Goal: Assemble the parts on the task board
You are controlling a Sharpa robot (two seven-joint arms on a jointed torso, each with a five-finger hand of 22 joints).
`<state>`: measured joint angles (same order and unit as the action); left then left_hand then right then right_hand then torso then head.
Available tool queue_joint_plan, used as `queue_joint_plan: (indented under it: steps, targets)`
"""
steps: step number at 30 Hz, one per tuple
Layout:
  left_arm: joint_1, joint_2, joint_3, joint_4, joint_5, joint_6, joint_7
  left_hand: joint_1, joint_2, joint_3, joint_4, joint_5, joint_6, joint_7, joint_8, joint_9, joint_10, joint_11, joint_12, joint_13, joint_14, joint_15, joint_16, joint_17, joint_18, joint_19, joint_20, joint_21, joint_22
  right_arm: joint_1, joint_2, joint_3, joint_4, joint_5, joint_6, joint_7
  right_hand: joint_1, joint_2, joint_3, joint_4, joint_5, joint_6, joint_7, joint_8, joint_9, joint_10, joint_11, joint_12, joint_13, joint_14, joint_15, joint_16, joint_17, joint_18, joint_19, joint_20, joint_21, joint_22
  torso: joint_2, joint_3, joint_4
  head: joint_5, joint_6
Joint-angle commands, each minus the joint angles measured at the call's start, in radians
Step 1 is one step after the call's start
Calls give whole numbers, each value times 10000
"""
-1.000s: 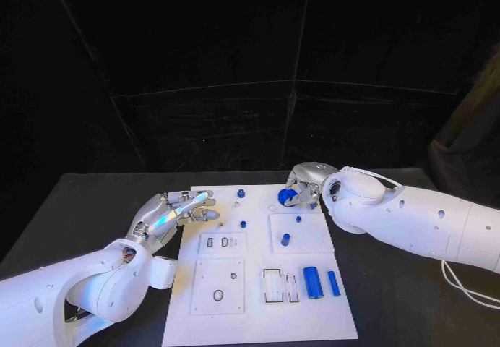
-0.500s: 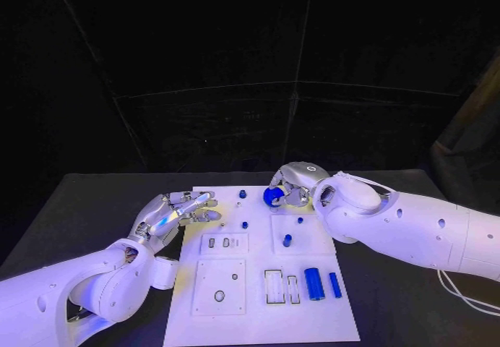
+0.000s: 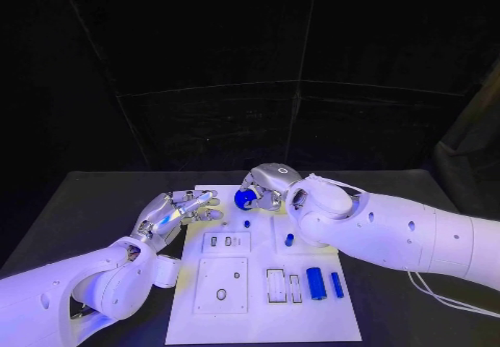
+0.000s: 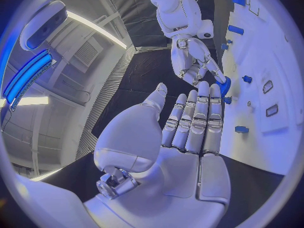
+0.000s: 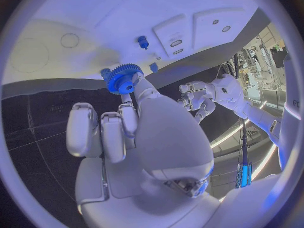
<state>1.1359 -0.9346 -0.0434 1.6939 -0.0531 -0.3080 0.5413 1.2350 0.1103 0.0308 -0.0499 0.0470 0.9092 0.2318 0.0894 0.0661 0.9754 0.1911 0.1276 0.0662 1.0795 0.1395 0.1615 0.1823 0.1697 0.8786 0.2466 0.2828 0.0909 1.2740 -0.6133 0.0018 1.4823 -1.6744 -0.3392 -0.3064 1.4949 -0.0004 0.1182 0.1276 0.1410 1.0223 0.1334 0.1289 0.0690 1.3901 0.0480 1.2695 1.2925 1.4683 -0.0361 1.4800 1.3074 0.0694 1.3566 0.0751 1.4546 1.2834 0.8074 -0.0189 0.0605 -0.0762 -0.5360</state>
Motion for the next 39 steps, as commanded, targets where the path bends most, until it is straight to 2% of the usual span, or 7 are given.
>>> queue_joint_plan:
  steps: [1, 3, 6, 11, 18, 31, 39]
  targets:
    - [16, 7, 9, 12, -12, 130, 32, 91, -8, 2, -37, 62, -70, 160, -14, 9, -28, -4, -12, -2, -13, -6, -41, 16, 143, 12, 35, -63, -14, 18, 286, -5, -206, -200, 145, 29, -165, -49, 364, 294, 11, 578, -189, 6, 19, 239, -188, -40, -65, 659, -17, -31, 896, -71, 45, 13, 40, 25, 7, 2, -17, 33, -13]
    - [17, 19, 9, 5, -12, 134, 32, 91, -8, 2, -37, 62, -70, 160, -14, 9, -28, -4, -12, -2, -13, -6, -41, 16, 143, 12, 35, -63, -14, 13, 511, -27, -405, -206, 224, 38, -188, -64, 403, 290, 10, 574, -186, -9, 18, 235, -186, -51, -70, 658, -15, -36, 889, -71, 46, 15, 41, 28, 14, 21, -11, 64, -35]
    - [17, 30, 9, 0, -12, 139, 30, 91, -8, 2, -37, 62, -70, 160, -14, 9, -28, -4, -12, -2, -13, -6, -41, 16, 143, 12, 35, -63, -14, 3, 774, -45, -699, -256, 302, 6, -222, -91, 465, 280, 10, 563, -179, -34, 16, 225, -181, -71, -80, 657, -11, -41, 883, -72, 49, 18, 42, 33, 19, 21, 13, 62, -49]
    - [17, 27, 10, -8, -12, 133, 26, 91, -8, 2, -37, 62, -70, 160, -14, 9, -28, -4, -12, -2, -13, -6, -41, 16, 143, 12, 35, -63, -14, -3, 1017, -56, -1087, -328, 405, -24, -253, -121, 510, 271, 7, 553, -172, -54, 14, 217, -175, -85, -87, 655, -7, -46, 875, -71, 45, 22, 41, 30, -2, 4, -7, 93, -68]
    - [18, 28, 10, -10, -12, 129, 21, 91, -8, 2, -37, 62, -70, 160, -14, 9, -28, -4, -12, -2, -13, -6, -41, 16, 143, 12, 35, -63, -14, -5, 1215, -59, -1380, -367, 993, 5, -431, -238, 630, 274, -76, 522, -140, -126, 12, 194, -147, -128, -102, 653, 16, -57, 865, -71, 41, 40, 37, 29, 3, 25, -39, 118, -108]
    - [24, 25, 10, -17, -12, 132, 13, 115, 7, 21, -63, 62, -71, 158, -12, 9, -29, -6, -11, -3, -10, -8, -54, 20, 143, 16, 34, -70, -22, -17, 1311, -63, -1502, -769, 1131, -275, -648, -422, 723, 269, -86, 455, -98, -227, 7, 118, -110, -267, -199, 642, 46, -92, 814, -66, 25, 68, 26, 12, 6, 30, -44, 108, -124]
    - [24, 26, 11, -18, -12, 156, -2, 115, 7, 21, -63, 62, -71, 158, -12, 9, -29, -6, -11, -3, -10, -8, -54, 20, 143, 16, 34, -70, -22, -24, 1359, -64, -1516, -851, 1135, -403, -1022, -621, 758, 373, -527, 261, -18, -398, -8, -26, -39, -552, -418, 624, 104, -145, 742, -57, -5, 119, 0, -27, 3, 24, -30, 83, -108]
